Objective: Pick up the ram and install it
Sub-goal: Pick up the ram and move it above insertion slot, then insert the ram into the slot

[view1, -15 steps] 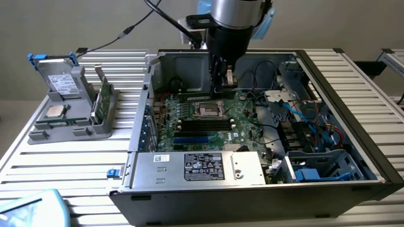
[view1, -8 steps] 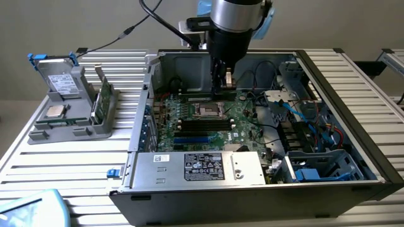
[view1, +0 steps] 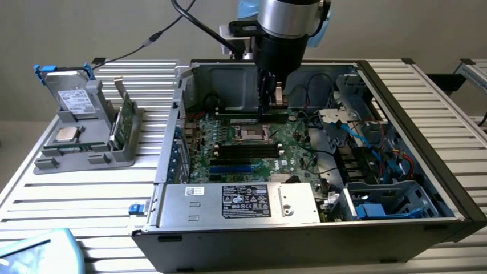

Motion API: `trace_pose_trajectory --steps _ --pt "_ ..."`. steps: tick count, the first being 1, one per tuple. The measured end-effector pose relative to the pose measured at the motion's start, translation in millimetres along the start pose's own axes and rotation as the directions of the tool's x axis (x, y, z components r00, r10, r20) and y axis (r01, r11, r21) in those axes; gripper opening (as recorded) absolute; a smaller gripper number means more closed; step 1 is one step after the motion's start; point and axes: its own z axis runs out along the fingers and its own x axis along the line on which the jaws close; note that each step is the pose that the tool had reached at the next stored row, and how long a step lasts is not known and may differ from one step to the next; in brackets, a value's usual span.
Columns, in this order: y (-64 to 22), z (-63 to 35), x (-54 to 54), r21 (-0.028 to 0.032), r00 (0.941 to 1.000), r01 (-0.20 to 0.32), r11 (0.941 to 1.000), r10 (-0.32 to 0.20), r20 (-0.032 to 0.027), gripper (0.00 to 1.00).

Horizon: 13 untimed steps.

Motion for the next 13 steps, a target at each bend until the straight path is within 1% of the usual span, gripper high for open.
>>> trace_pose_trajectory --steps 2,13 --pt "-2.2 -0.1 0.2 0.0 1.0 -0.001 1.0 0.001 -0.0008 0.13" --pt "-2.3 -0.1 0.1 0.0 1.0 -0.001 1.0 0.001 -0.0009 0.13"
